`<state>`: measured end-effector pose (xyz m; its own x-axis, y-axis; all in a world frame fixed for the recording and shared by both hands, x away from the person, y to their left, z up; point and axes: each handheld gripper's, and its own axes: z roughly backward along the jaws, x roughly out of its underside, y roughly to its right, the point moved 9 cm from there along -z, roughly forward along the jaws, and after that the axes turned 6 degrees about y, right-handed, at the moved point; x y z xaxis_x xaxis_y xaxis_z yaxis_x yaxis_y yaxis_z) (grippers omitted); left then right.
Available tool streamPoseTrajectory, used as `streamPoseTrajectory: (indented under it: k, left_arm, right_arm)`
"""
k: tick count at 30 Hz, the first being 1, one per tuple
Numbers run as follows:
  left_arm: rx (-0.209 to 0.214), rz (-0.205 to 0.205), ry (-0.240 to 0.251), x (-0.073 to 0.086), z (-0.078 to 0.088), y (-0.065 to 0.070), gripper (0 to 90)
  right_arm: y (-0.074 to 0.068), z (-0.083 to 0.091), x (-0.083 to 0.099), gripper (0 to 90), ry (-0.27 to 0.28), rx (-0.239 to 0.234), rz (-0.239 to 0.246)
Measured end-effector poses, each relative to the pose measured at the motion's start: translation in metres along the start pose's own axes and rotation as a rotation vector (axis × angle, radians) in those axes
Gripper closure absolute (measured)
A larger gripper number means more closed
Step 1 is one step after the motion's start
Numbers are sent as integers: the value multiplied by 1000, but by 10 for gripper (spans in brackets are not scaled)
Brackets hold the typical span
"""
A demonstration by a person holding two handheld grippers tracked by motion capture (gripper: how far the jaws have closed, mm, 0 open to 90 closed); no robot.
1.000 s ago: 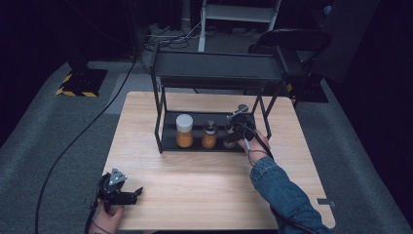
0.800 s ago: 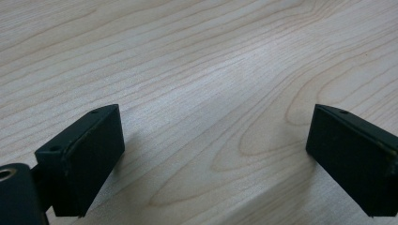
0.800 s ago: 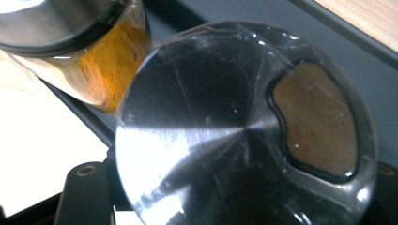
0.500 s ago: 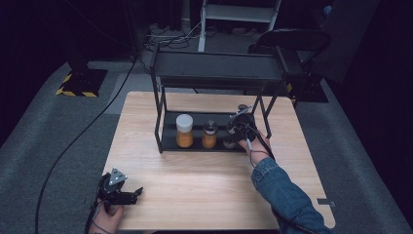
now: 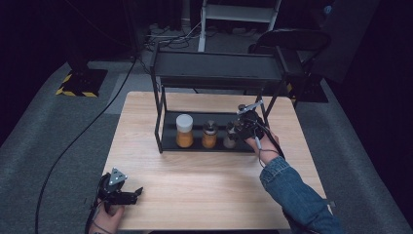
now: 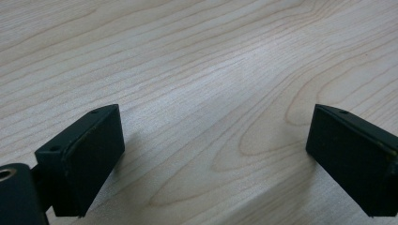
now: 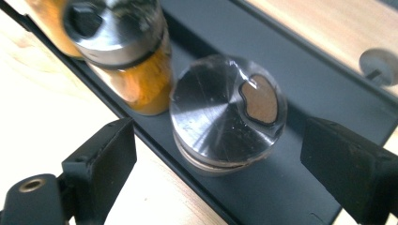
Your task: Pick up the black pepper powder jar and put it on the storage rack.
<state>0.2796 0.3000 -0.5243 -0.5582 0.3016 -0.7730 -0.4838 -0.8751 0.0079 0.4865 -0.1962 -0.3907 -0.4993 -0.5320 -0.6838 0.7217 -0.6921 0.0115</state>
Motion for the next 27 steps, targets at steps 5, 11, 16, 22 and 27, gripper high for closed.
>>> streamPoseTrajectory:
  k: [5, 11, 16, 22, 27]
  left_arm:
    - [0, 0, 0, 0, 0, 0, 47]
    - [-2, 2, 0, 0, 0, 0, 47]
    - [-2, 2, 0, 0, 0, 0, 47]
    - [-2, 1, 0, 0, 0, 0, 47]
    - [-2, 0, -1, 0, 0, 0, 47]
  right_arm:
    - [-4, 19, -2, 93, 31, -4, 24]
    - [-8, 42, 5, 86, 55, -3, 41]
    - [-10, 60, 14, 79, 79, 0, 34]
    - [-11, 78, 29, 71, 102, 11, 28]
    - [-10, 93, 40, 66, 119, 19, 26]
